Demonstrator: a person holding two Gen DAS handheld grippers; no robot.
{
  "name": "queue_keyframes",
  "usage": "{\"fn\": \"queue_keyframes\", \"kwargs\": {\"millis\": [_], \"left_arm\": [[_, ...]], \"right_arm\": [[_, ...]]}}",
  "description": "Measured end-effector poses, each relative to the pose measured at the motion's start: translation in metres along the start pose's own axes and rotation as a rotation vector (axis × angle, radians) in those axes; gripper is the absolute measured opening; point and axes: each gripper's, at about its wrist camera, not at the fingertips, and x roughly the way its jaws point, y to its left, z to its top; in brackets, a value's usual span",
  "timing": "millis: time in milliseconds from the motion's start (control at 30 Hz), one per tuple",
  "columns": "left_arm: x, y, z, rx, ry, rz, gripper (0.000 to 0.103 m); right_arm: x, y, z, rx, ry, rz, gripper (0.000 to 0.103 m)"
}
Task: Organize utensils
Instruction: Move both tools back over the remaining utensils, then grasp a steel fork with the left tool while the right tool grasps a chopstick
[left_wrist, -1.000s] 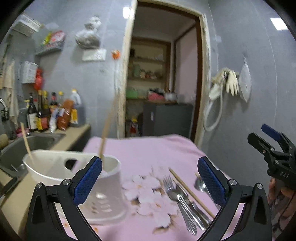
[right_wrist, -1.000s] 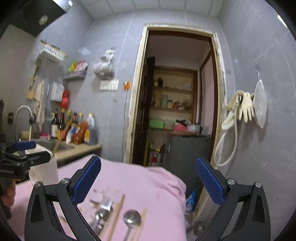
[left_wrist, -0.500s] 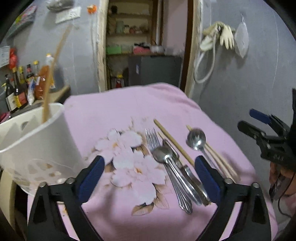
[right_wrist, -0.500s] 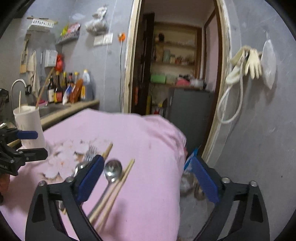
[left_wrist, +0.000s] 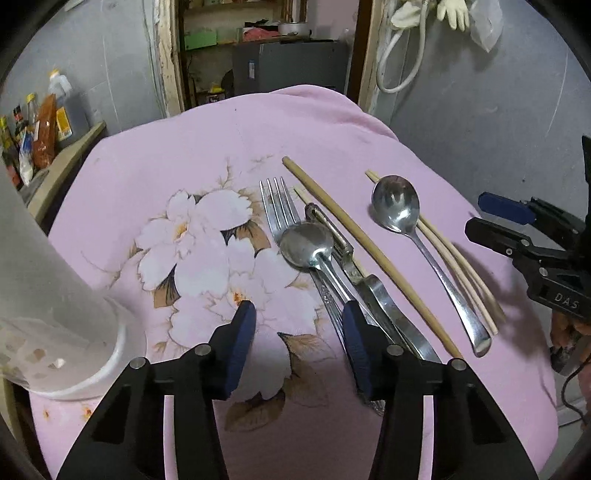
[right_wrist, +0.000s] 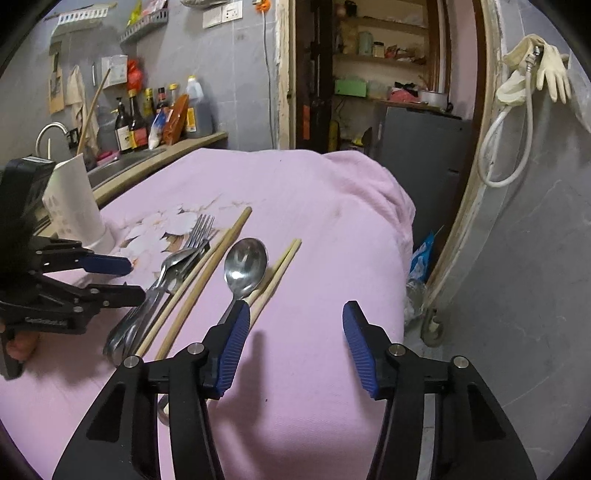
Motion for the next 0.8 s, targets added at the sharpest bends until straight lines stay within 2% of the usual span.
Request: {"fn": "queue_keyframes", "kwargs": {"millis": [400,533,667,800], "left_arm": [[0.027,-0.005,0.02,0.025,0.057,0.006,0.023],[0.035,0.003,0.032,-0.031,0.081,-0.004,0.013],[0.038,0.008,0.04,-0.065,0.083,-0.005,0.01],[0.034,0.009,0.037,-0.068,0.069,0.004,0.007]], "right_arm": [[0.015,0.004,-0.001,-0.023,0.091,0.022,0.047],[0.018,0.005,0.003,-0.039,0.117,0.004,0.044],[0.028,0.002,0.01,-0.014,0.144,0.02,0.042],[0.029,-0.003,0.017,0.035,0.136,0.042,0.041]]}}
